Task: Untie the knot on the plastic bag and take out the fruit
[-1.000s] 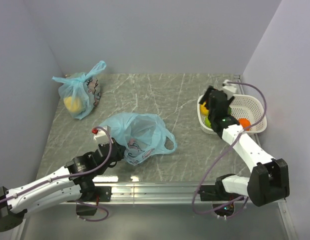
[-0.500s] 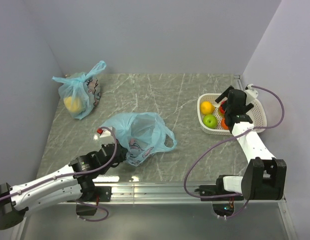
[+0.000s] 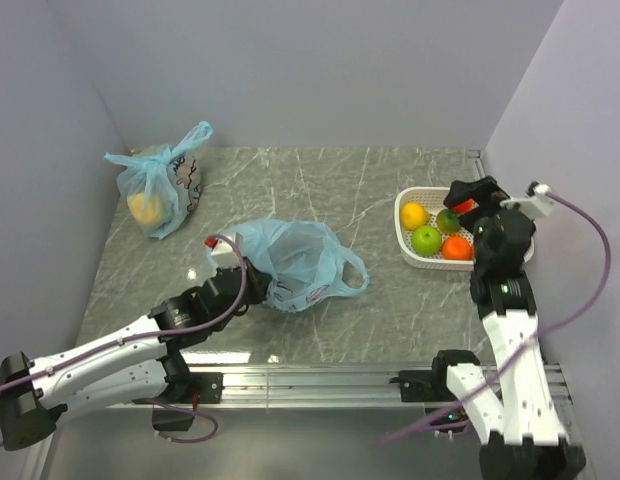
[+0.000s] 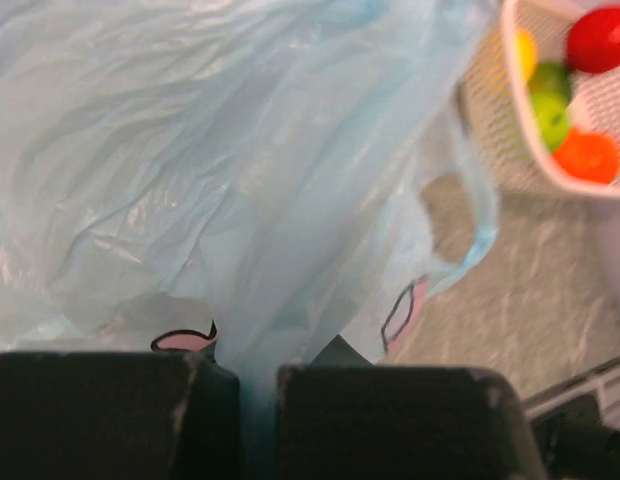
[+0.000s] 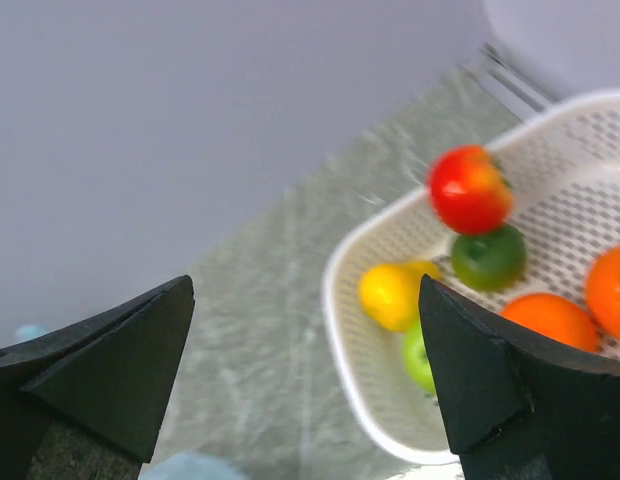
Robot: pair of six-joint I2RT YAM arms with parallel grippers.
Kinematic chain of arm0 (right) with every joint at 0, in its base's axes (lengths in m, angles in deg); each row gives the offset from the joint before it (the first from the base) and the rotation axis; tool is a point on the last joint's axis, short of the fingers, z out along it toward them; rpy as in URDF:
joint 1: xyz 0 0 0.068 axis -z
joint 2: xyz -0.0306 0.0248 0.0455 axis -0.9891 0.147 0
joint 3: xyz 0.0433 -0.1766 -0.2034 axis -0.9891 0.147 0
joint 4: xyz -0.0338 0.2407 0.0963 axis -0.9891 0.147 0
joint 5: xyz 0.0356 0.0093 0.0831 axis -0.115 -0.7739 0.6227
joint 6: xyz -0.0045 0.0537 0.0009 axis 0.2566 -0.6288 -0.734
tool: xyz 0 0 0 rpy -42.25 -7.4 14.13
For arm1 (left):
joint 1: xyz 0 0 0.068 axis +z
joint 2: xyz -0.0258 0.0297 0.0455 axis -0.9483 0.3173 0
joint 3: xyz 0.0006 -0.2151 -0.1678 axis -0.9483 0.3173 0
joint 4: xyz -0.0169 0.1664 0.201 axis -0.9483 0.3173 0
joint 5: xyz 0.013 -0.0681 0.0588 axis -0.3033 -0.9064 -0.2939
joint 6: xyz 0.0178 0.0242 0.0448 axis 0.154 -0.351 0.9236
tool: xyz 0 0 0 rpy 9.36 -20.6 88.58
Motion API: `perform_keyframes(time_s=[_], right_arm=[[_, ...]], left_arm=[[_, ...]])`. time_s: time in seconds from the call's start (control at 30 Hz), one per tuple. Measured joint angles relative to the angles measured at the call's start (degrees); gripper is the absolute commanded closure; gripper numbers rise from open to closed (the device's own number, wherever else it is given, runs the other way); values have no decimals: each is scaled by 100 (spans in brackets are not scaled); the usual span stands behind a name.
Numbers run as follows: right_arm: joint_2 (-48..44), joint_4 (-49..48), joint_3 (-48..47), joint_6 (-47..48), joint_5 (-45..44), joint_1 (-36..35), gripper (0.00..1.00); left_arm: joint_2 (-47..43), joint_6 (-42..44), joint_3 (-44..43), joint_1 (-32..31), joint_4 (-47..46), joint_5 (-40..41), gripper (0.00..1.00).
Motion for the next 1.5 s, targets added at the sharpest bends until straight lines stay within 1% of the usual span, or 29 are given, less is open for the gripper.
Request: perform_keyframes(time_s=[0.1, 0.2, 0.23, 0.3, 0.4, 0.43, 0.5, 0.53, 0.63, 0.7, 0.77, 0.87, 1.03, 1.27, 1.37, 1.5], right_arm=[[-922, -52, 192, -70, 365, -55, 0], [-1700, -199, 437, -173, 579, -376, 0], [-1873, -236, 542, -197, 623, -498, 0], [-2153, -225, 728, -232, 726, -686, 0], [-2411, 4, 826, -227, 833, -813, 0], [-2487, 63, 826, -208, 866, -837, 0], [-2667, 190, 824, -155, 929, -863, 0], [-2756, 262, 820, -122, 960, -879, 0], [-3001, 492, 787, 31, 1056, -907, 0], [-3115, 702, 732, 155, 1088, -911, 0], [-3189, 848, 675, 310, 1110, -929, 0], [-3338, 1078, 588, 592, 1137, -994, 0], [-3700, 1305, 505, 1062, 1034, -1119, 0], [-4306, 1373, 483, 1574, 608, -1248, 0], [-4601, 1237, 634, 1670, 514, -1263, 0], [-4640, 1189, 892, 1755, 466, -1281, 0]], left_arm=[[332, 323, -240, 365, -739, -286, 100], [577, 459, -315, 789, -1519, -732, 99], [621, 476, -319, 855, -1692, -850, 93], [678, 516, -326, 894, -1919, -1123, 83], [619, 518, -328, 887, -1921, -1370, 56], [551, 494, -319, 887, -1856, -1397, 38], [192, 411, -219, 883, -1600, -1384, 23], [-28, 356, -170, 881, -1405, -1353, 13], [-861, 157, -98, 876, -496, -1115, 3], [-1342, 42, -116, 879, 81, -931, 1], [-1836, -87, -254, 876, 872, -667, 1], [-2354, -199, -682, 876, 1827, -247, 1], [-2697, -146, -1613, 879, 2874, 459, 1], [-2844, 138, -2487, 879, 3624, 1335, 1], [-2966, 247, -2594, 879, 3735, 1617, 1], [-3300, 350, -2542, 876, 3779, 1840, 1]])
